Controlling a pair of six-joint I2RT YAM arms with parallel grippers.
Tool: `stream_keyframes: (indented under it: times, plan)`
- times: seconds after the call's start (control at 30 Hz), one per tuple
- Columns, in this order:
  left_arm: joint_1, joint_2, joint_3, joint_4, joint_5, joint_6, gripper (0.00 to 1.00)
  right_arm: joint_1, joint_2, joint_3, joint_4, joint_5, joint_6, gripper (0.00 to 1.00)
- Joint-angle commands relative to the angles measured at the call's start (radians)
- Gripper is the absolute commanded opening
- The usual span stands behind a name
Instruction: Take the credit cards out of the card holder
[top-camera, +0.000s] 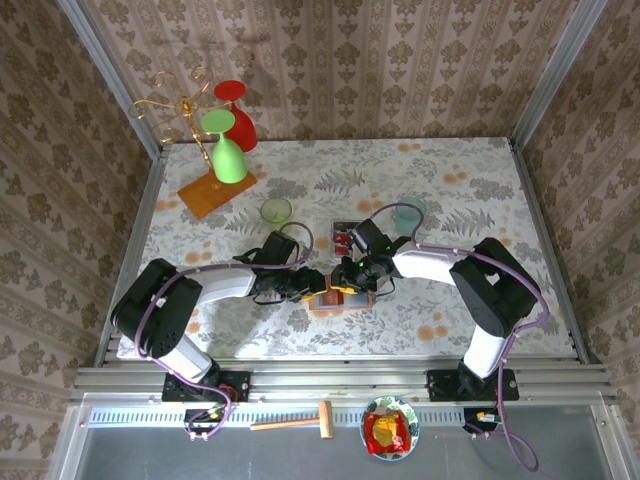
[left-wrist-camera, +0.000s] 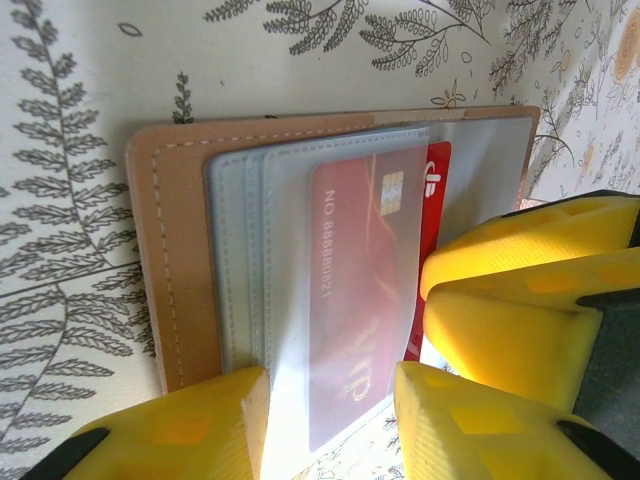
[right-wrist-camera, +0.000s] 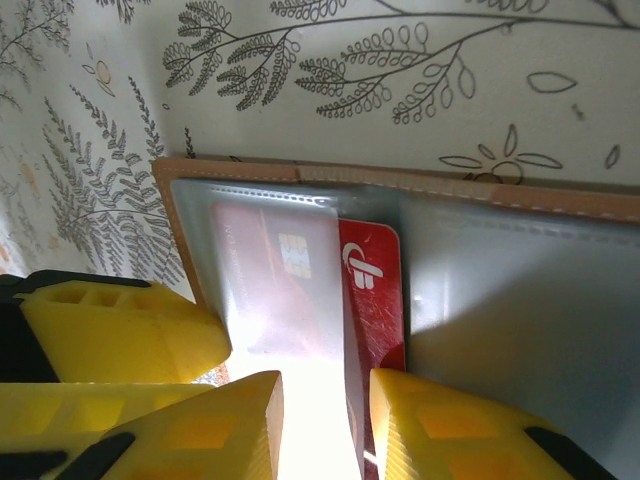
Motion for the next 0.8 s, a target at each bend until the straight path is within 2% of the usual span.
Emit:
stream_keyframes:
  times: [0.0, 0.43, 0.77]
  plan:
    - [-0.001, -0.003, -0.024, -0.026, -0.019, -0.007, 0.39, 0.005, -0.015, 0.024, -0.076, 0.053, -0.033, 0.31]
    - [0.005, -0.055, 0.018, -0.084, -0.032, 0.009, 0.38, 0.005, -0.077, 0.028, -0.104, 0.063, -0.038, 0.31]
    - [-0.001, -0.053, 0.063, -0.103, -0.025, 0.011, 0.2, -0.012, -0.104, 0.004, -0.088, 0.058, -0.04, 0.31]
